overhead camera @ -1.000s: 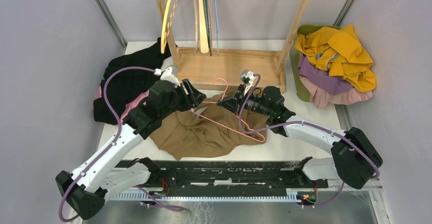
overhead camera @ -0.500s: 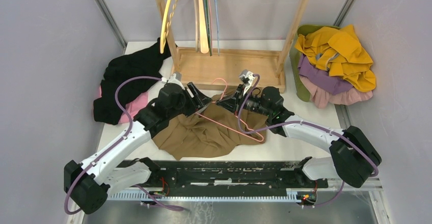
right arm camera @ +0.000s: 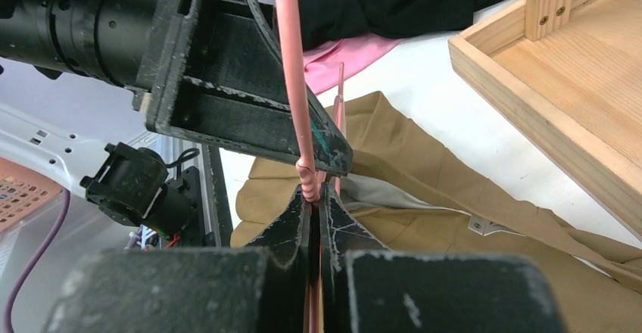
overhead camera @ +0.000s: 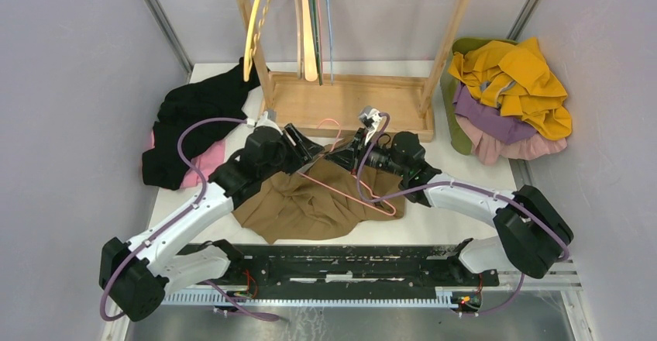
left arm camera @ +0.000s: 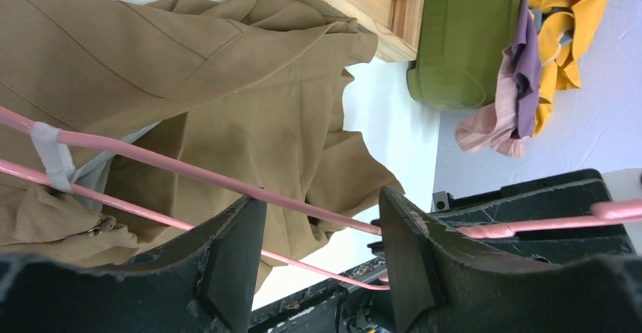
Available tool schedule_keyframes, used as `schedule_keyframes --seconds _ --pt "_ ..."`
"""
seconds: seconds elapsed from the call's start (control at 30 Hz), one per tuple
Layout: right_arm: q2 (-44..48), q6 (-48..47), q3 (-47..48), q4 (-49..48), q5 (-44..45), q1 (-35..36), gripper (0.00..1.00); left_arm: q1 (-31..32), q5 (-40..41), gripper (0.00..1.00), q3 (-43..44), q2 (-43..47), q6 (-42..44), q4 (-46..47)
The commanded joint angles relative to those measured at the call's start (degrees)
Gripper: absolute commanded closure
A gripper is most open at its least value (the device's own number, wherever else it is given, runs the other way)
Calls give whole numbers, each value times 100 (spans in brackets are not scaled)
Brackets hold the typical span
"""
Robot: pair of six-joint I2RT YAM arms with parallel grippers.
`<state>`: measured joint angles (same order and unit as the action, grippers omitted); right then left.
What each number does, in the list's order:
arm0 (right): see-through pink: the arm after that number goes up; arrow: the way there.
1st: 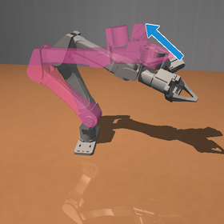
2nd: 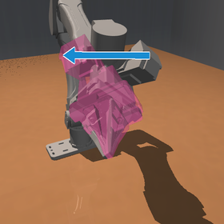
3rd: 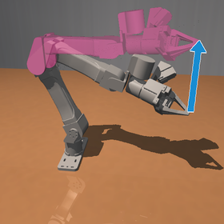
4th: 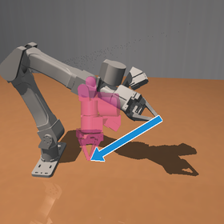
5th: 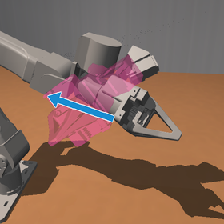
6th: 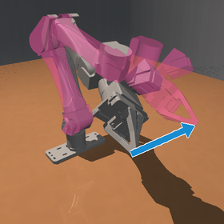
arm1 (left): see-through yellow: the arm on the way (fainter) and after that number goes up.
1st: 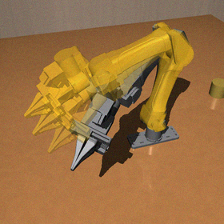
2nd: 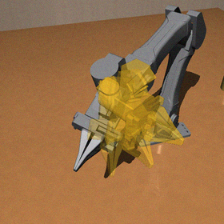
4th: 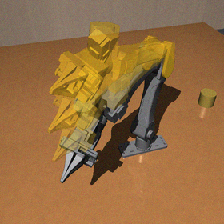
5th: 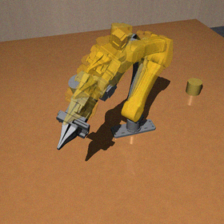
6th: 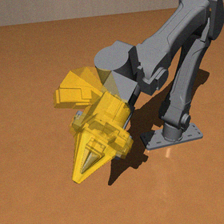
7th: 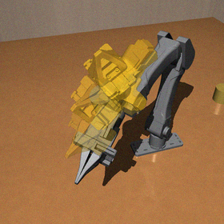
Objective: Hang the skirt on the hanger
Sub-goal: Hang the skirt on the hanger.
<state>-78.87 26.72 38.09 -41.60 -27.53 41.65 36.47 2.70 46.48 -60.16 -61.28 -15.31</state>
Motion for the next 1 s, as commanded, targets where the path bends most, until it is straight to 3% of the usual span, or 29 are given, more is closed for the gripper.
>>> schedule_keyframes --seconds 0.0,0.3,0.5,0.77,0.97 --pt "-51 50 294 -210 -160 73 99 39 122 36 78 402 736 198" --pt "-171 215 500 6 -373 72 99 146 76 33 -315 1408 2174 -26" --pt "-201 189 625 239 -539 72 99 326 -132 34 -358 1391 2745 684" --pt "-263 26 868 764 -839 72 99 1331 889 35 36 750 3290 935" --pt "-347 -132 970 1161 -1022 86 99 1569 1334 37 87 748 3337 961"
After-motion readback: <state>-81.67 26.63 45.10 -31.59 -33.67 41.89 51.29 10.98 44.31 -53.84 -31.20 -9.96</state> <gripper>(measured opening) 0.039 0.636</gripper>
